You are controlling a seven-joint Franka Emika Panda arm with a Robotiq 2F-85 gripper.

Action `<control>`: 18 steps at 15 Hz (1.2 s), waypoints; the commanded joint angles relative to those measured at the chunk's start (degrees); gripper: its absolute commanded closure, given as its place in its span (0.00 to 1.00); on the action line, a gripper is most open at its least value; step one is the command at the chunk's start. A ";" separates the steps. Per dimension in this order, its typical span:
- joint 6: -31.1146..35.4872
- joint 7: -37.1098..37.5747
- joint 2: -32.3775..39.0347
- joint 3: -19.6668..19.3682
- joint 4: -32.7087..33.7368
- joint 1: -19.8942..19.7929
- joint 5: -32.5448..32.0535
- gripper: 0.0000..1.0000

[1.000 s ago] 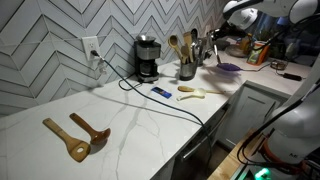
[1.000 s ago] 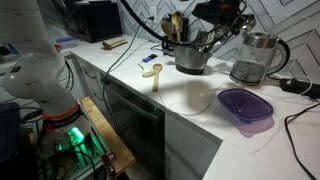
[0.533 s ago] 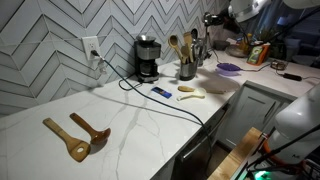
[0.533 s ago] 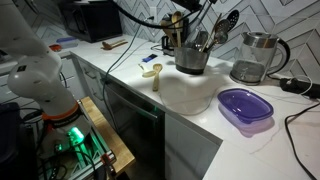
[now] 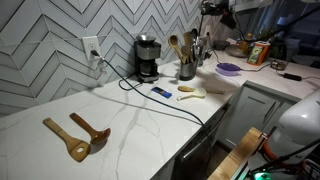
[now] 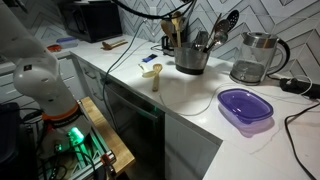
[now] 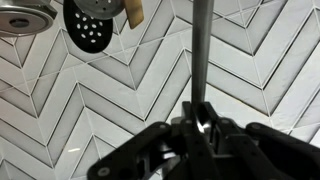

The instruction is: Put the serving spoon in the utensil holder

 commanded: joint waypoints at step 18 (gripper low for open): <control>11.81 -24.69 12.66 1.06 7.35 1.08 18.57 0.97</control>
